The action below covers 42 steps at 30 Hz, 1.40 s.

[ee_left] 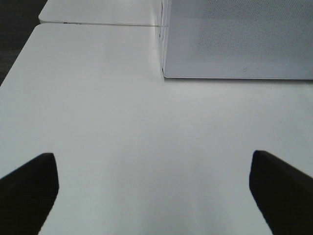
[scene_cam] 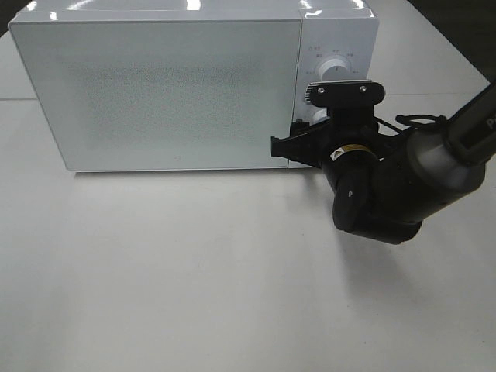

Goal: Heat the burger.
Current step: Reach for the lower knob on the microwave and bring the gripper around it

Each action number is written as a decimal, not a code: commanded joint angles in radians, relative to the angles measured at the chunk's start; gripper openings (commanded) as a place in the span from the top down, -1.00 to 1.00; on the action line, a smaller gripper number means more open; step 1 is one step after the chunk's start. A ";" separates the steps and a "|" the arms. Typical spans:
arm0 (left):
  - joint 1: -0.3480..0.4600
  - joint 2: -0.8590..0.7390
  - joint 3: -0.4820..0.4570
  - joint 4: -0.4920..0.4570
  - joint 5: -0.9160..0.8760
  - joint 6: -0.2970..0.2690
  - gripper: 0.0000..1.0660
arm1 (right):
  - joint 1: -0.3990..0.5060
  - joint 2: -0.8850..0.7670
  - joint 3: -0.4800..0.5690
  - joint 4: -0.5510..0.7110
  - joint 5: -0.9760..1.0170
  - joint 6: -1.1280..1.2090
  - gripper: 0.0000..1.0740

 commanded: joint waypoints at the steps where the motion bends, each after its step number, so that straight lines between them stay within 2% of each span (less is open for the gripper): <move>1: 0.002 -0.017 0.003 0.001 0.000 -0.004 -0.84 | -0.022 -0.015 -0.025 -0.014 -0.049 -0.014 -0.24; 15: 0.002 -0.017 0.003 0.002 0.000 -0.004 -0.84 | -0.020 -0.034 -0.025 -0.015 -0.058 -0.036 -0.23; 20: 0.002 -0.017 0.003 0.002 0.000 -0.004 -0.84 | -0.020 -0.037 -0.025 -0.015 -0.057 -0.037 -0.17; 21: 0.002 -0.017 0.003 0.002 0.000 -0.004 -0.84 | -0.020 -0.038 -0.025 -0.015 -0.056 -0.037 -0.04; 22: 0.002 -0.017 0.003 0.002 0.000 -0.004 -0.84 | -0.020 -0.039 -0.025 -0.015 -0.064 -0.037 0.18; 23: 0.002 -0.017 0.003 0.002 0.000 -0.004 -0.84 | -0.020 -0.039 -0.025 -0.015 -0.064 -0.037 0.18; 24: 0.002 -0.017 0.003 0.002 0.000 -0.004 -0.84 | -0.020 -0.039 -0.025 -0.015 -0.067 -0.037 0.30; 25: 0.002 -0.017 0.003 0.002 0.000 -0.004 -0.84 | -0.020 -0.039 -0.025 -0.016 -0.077 -0.037 0.59; 28: 0.002 -0.017 0.003 0.002 0.000 -0.004 -0.84 | -0.020 -0.039 -0.025 -0.021 -0.078 -0.036 0.70; 29: 0.002 -0.017 0.003 0.002 0.000 -0.004 -0.84 | -0.020 -0.039 -0.025 -0.044 -0.079 -0.025 0.90; 30: 0.002 -0.017 0.003 0.002 0.000 -0.004 -0.84 | -0.020 -0.038 -0.025 -0.058 -0.079 -0.011 0.98; 42: 0.002 -0.017 0.003 0.002 0.000 -0.004 -0.84 | -0.020 -0.038 -0.025 -0.079 -0.090 0.143 1.00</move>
